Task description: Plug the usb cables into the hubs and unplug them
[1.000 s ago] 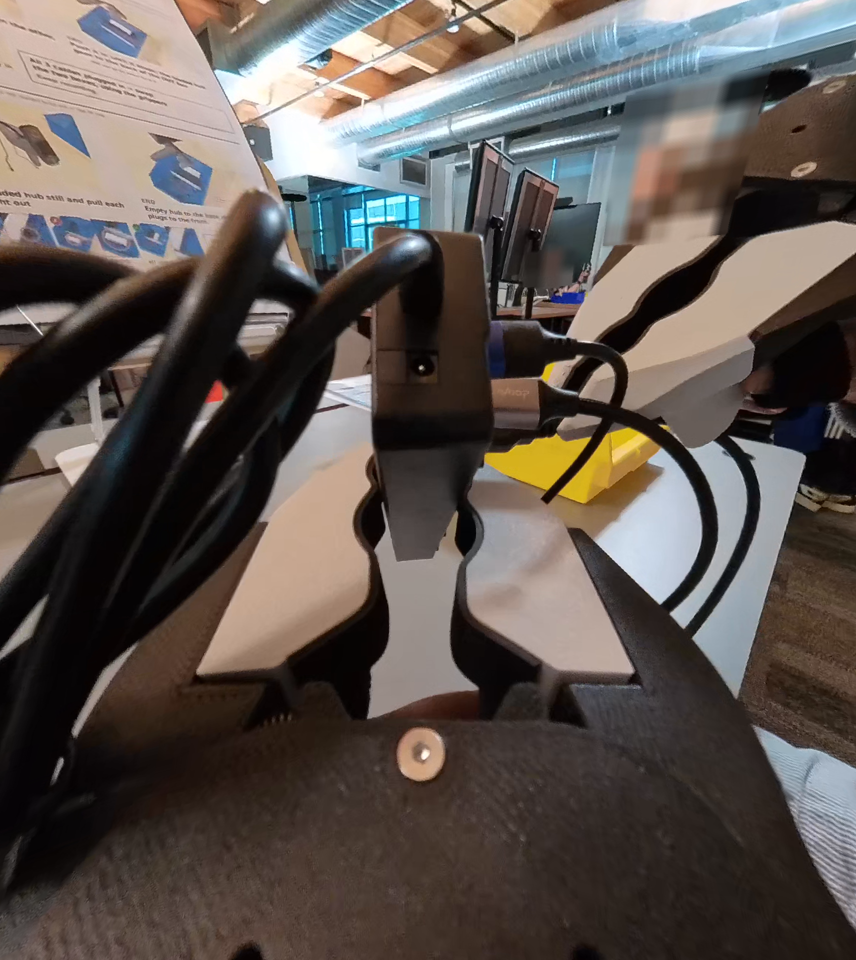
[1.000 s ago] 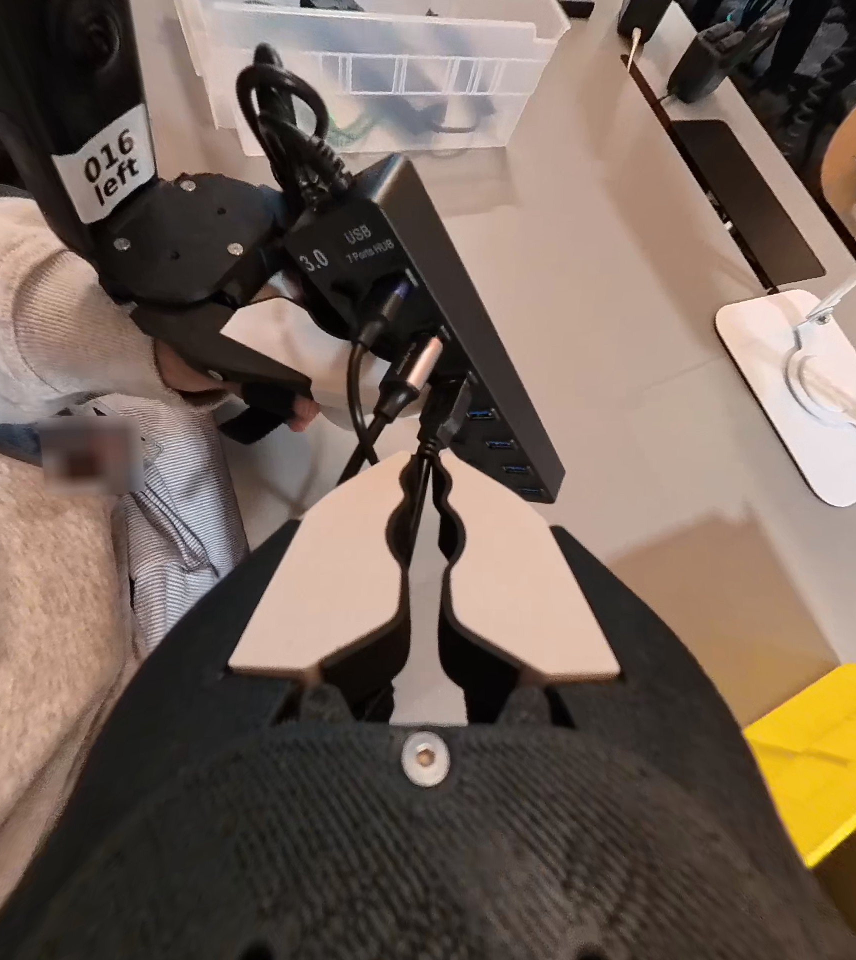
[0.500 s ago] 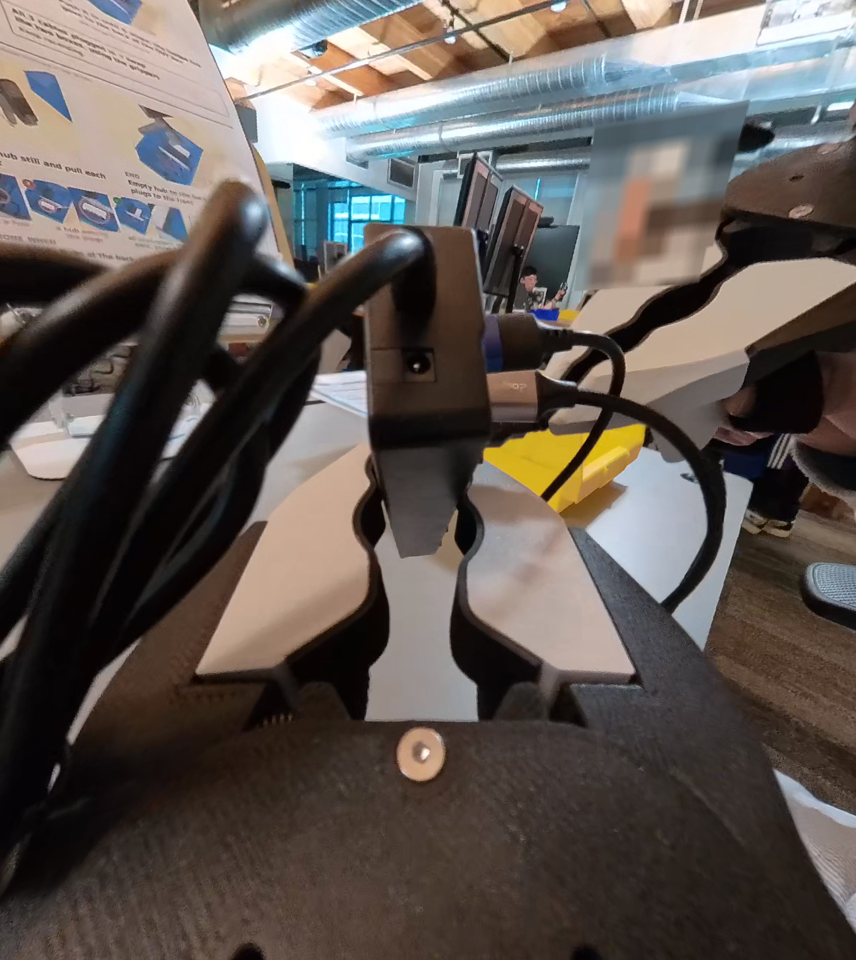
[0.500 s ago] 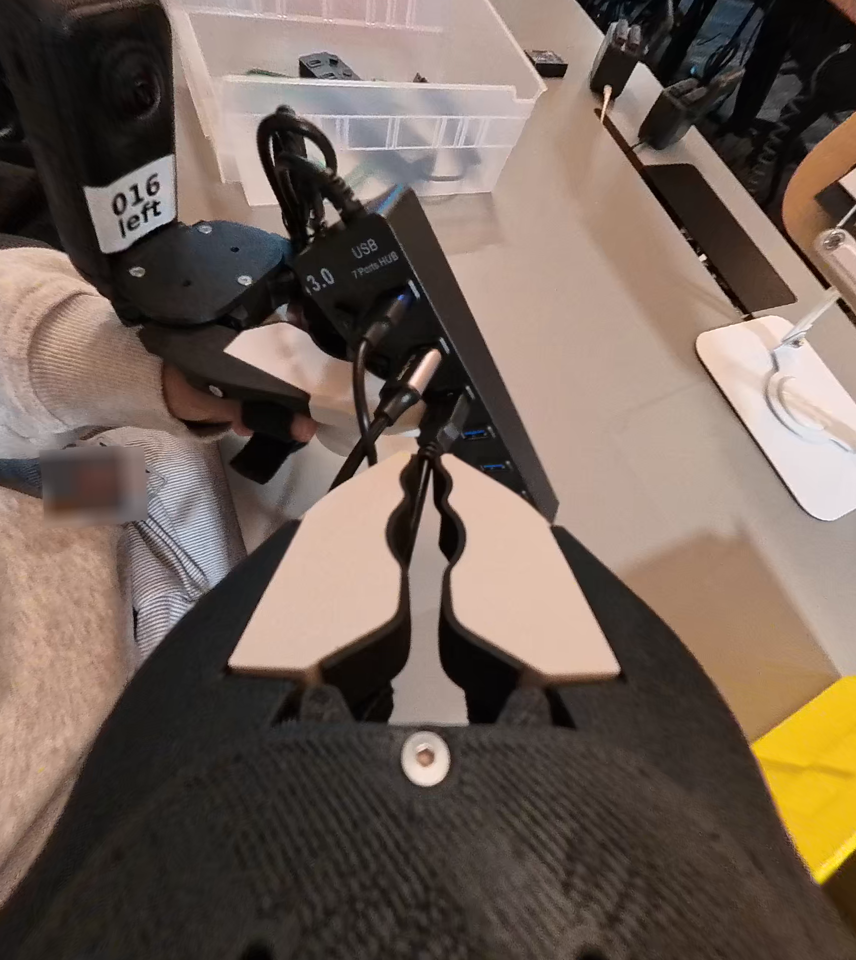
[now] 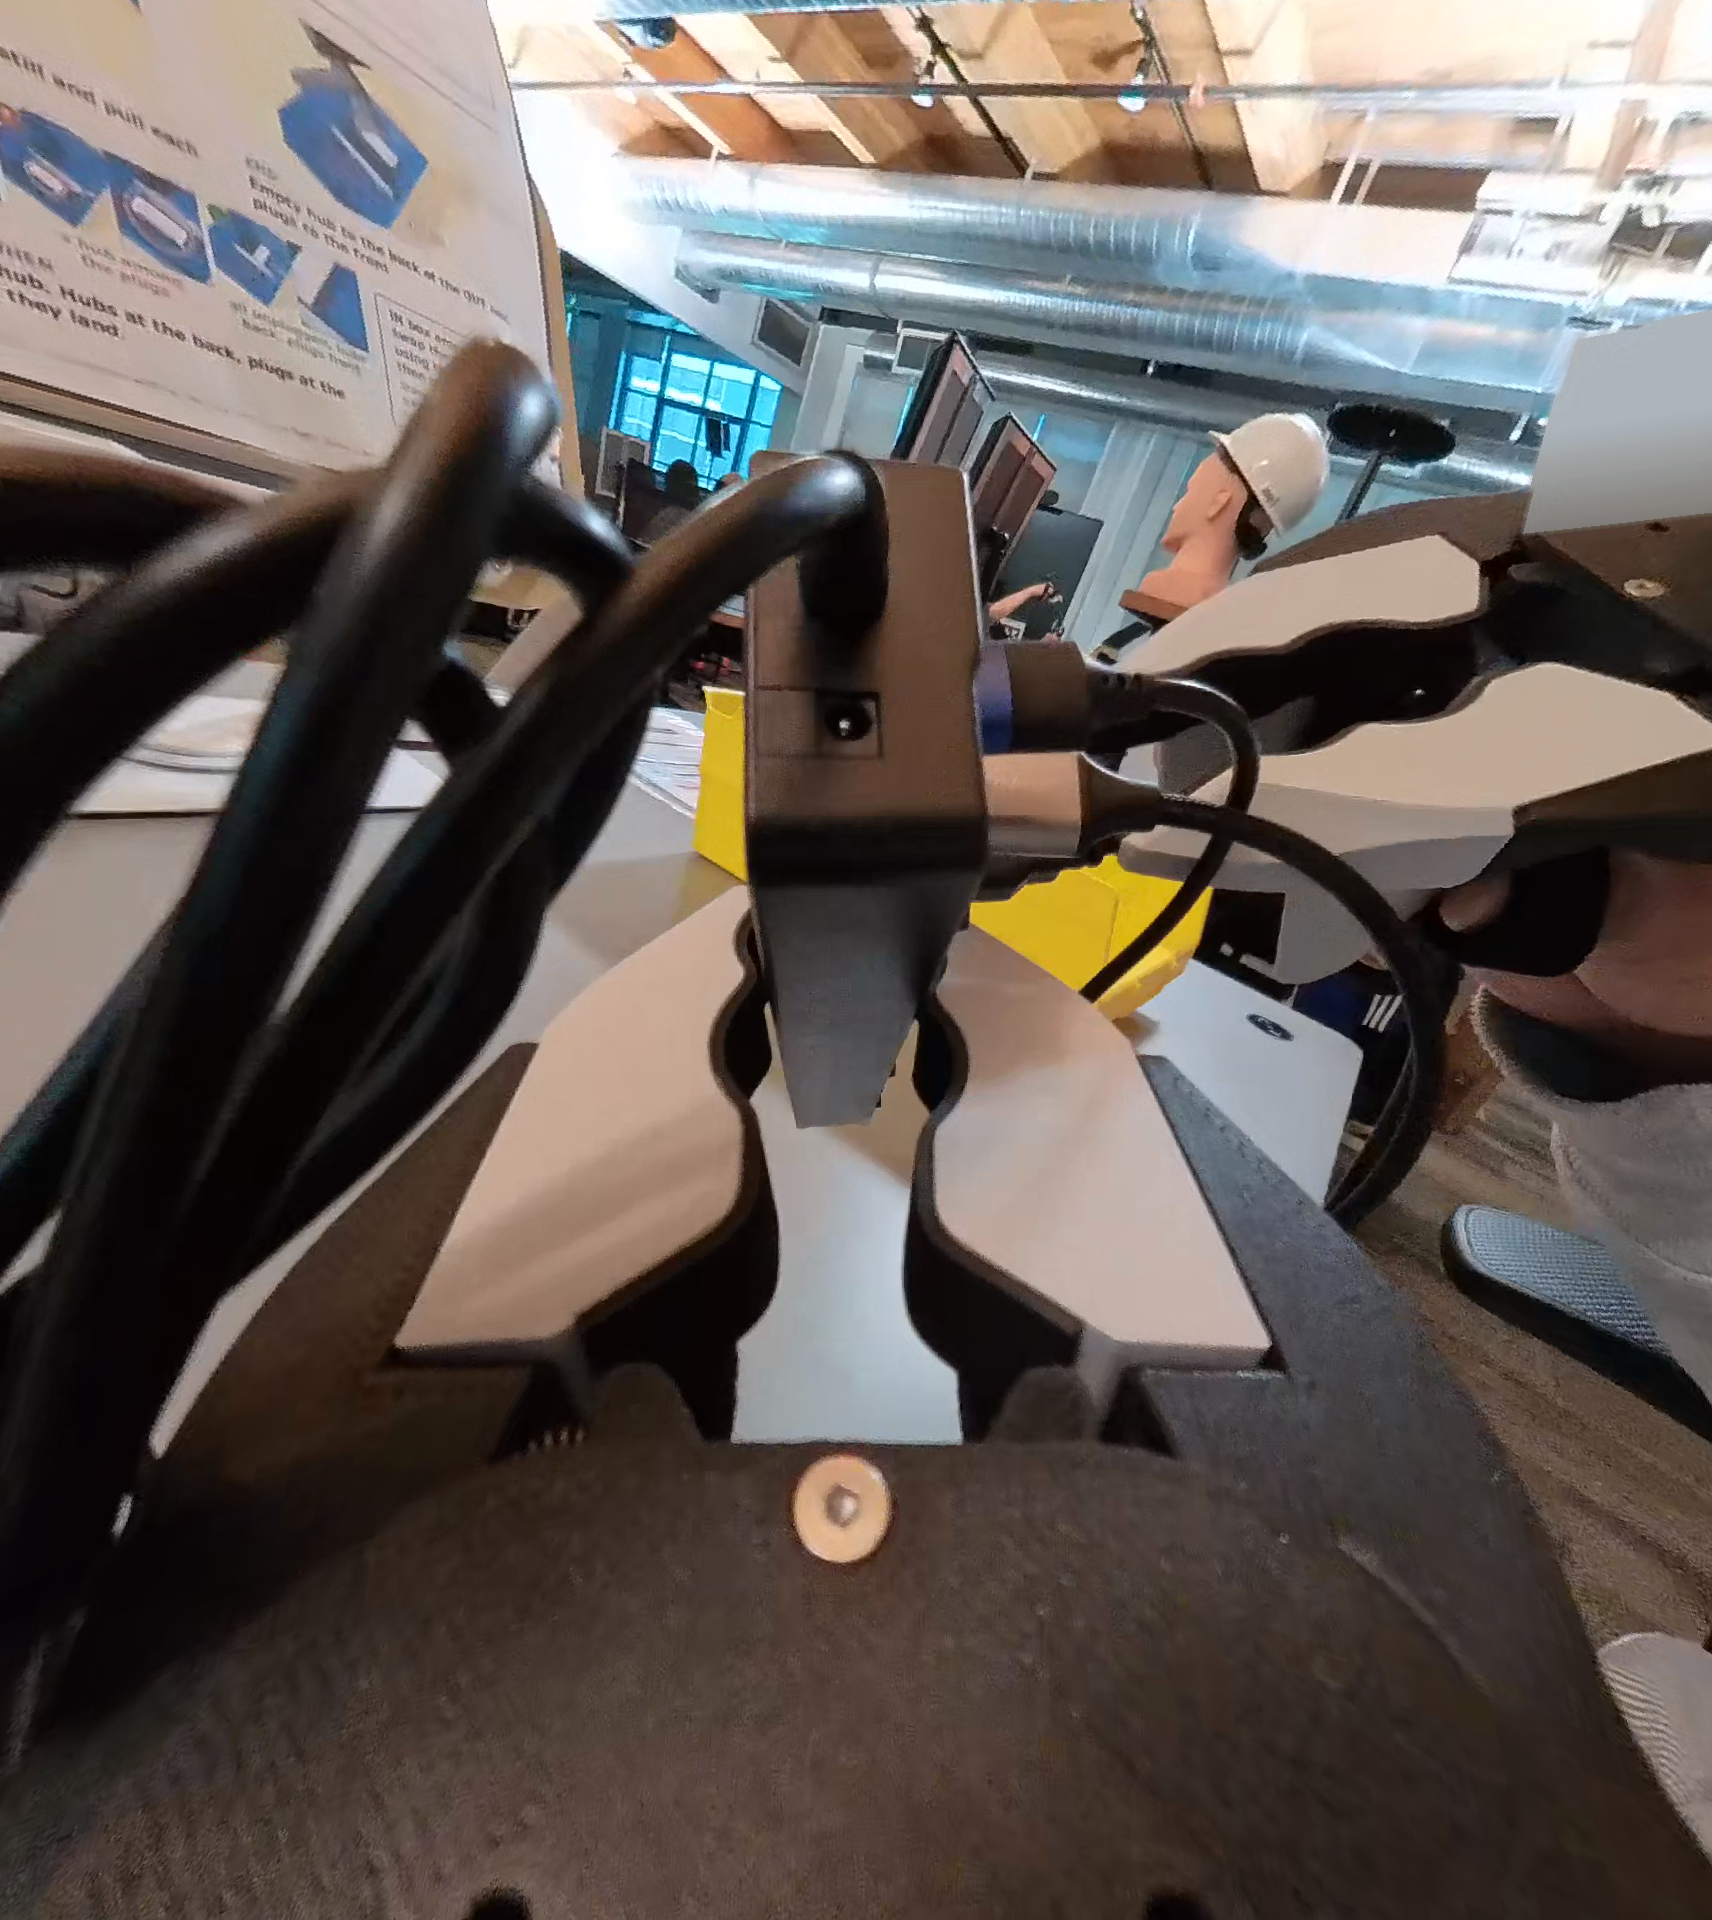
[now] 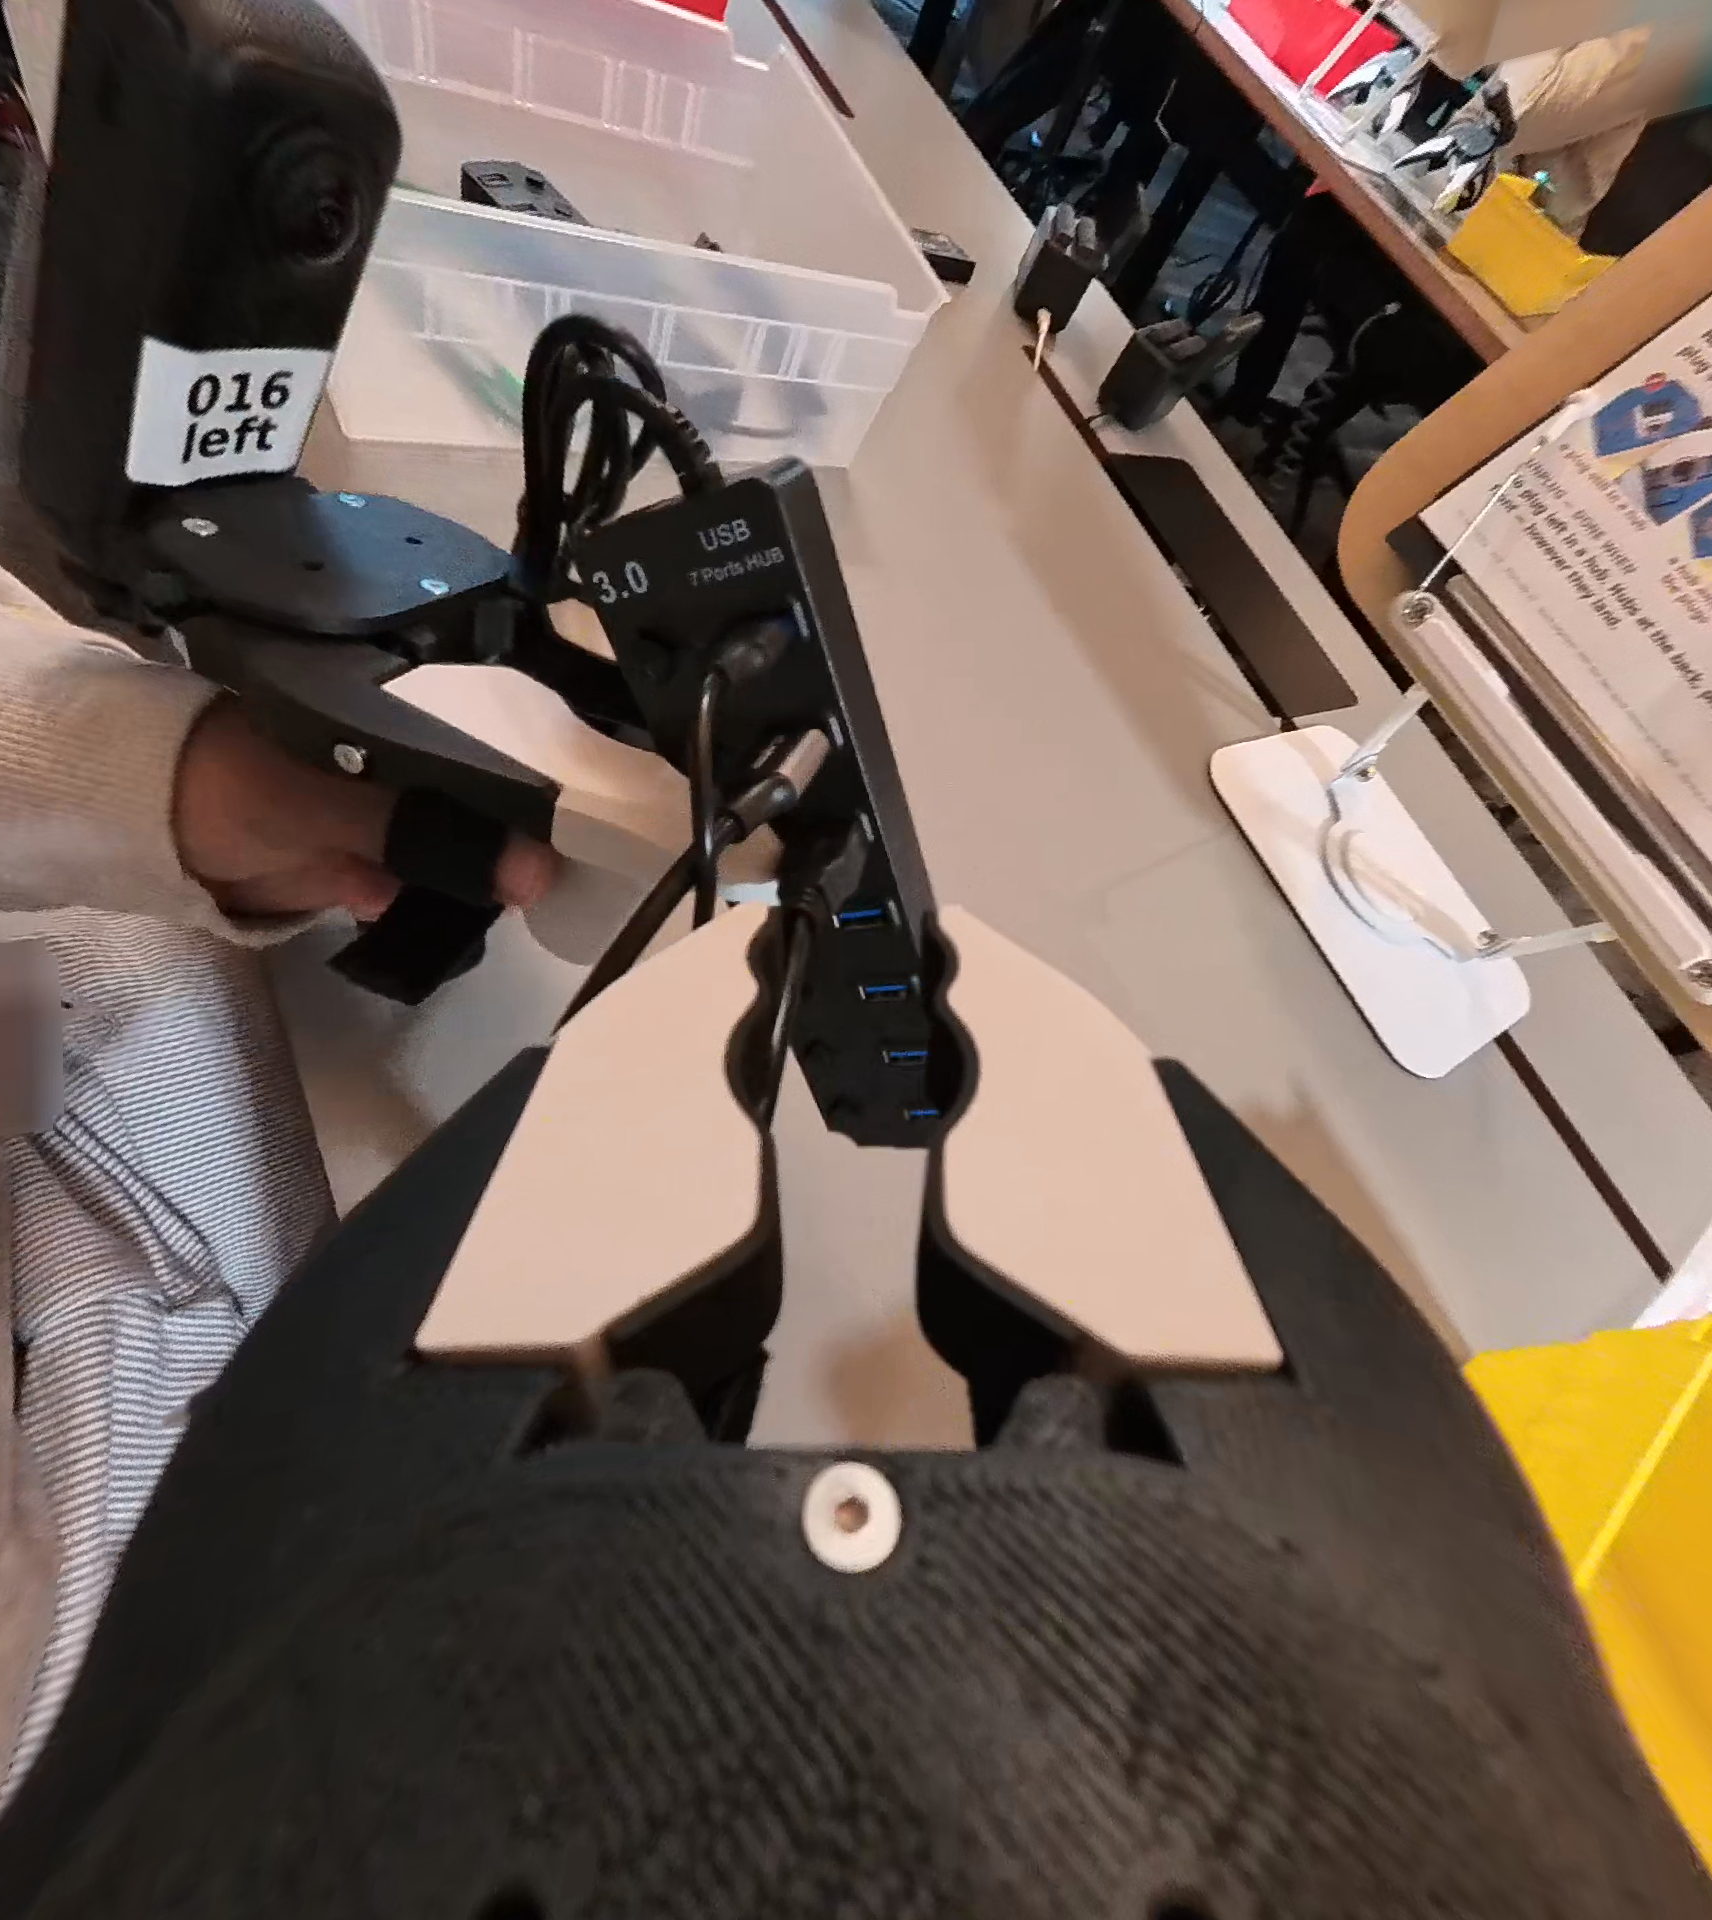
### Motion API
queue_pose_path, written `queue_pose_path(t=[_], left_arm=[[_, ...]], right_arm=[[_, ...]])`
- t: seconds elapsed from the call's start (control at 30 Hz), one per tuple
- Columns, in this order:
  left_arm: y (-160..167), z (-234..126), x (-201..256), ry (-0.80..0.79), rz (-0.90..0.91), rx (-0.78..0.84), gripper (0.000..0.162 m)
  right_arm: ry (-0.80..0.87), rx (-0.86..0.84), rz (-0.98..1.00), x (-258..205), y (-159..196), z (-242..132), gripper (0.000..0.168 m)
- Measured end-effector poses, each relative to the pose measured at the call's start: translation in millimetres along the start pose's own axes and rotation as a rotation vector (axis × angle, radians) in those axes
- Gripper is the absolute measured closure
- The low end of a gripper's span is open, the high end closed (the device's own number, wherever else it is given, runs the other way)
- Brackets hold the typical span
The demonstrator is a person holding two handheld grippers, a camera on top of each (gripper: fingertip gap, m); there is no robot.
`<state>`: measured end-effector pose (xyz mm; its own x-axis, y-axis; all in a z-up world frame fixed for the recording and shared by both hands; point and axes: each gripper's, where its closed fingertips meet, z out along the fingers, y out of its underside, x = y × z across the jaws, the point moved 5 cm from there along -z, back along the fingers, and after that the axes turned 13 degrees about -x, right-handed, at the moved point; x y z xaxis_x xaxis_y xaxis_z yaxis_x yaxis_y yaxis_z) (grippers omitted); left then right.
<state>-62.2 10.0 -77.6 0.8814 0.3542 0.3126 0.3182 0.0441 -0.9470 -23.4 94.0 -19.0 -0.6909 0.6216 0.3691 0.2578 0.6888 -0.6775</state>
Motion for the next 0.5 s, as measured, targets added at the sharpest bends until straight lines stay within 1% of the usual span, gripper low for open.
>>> queue_pose_path(t=[0.07,0.13,0.3,0.5], left_arm=[[0,0,1,-0.01,0.022,0.002,0.137],[0,-1,-2,-0.028,0.024,0.007,0.137],[-4,-7,-17,-0.022,-0.092,0.056,0.136],[-5,-9,-21,0.002,-0.132,0.08,0.136]], right_arm=[[0.003,-0.001,0.003,2,1,-2,0.138],[-0.004,0.001,0.006,3,2,-2,0.137],[-0.032,0.052,0.038,7,-1,-11,0.136],[-0.08,0.095,0.087,10,-1,-16,0.134]])
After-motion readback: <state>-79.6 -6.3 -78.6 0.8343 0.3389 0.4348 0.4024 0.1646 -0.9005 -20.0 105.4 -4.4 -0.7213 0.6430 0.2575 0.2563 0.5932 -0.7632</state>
